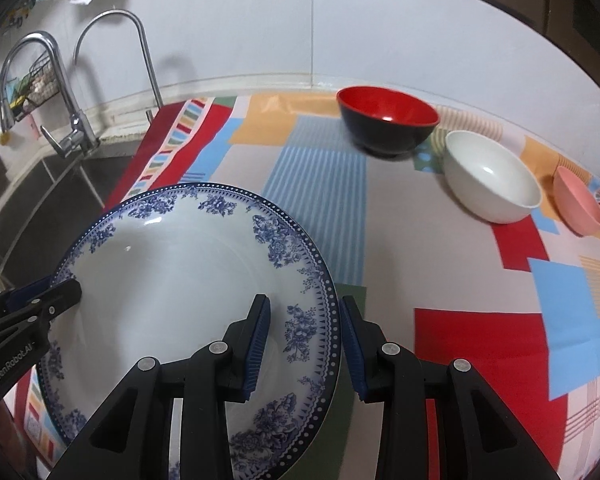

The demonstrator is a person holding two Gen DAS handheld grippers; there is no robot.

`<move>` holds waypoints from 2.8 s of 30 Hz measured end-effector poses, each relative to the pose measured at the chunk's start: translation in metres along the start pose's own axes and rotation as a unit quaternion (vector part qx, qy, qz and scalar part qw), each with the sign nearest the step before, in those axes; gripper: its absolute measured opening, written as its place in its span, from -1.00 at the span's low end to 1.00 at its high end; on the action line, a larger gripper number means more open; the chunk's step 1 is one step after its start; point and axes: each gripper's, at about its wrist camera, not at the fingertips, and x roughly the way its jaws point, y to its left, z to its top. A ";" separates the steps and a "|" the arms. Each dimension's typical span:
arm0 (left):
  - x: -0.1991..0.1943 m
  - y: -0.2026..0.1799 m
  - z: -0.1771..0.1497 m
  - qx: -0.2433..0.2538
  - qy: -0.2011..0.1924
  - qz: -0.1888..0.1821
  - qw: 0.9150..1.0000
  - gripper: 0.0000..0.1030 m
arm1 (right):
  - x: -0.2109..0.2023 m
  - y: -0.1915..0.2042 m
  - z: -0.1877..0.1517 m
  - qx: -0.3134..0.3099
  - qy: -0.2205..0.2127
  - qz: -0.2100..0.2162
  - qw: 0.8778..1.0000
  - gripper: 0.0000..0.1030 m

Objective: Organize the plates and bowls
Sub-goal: 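Carry the plate with both grippers onto the first plate and release, then move both grippers toward the lime-green plate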

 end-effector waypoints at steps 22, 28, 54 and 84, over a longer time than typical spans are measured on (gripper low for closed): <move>0.020 -0.001 -0.003 0.004 0.022 0.003 1.000 -0.33 | 0.019 0.009 -0.001 -0.008 0.012 -0.006 1.000 -0.28; 0.010 -0.003 0.000 0.013 0.001 0.014 1.000 -0.09 | 0.015 0.005 0.001 -0.001 0.003 -0.019 1.000 0.03; -0.093 -0.123 0.020 0.136 -0.129 -0.117 0.975 0.60 | -0.116 -0.084 -0.021 0.092 -0.121 -0.098 0.983 0.51; -0.139 -0.374 0.011 0.270 -0.178 -0.243 0.915 0.61 | -0.211 -0.293 -0.079 0.223 -0.169 -0.269 0.921 0.52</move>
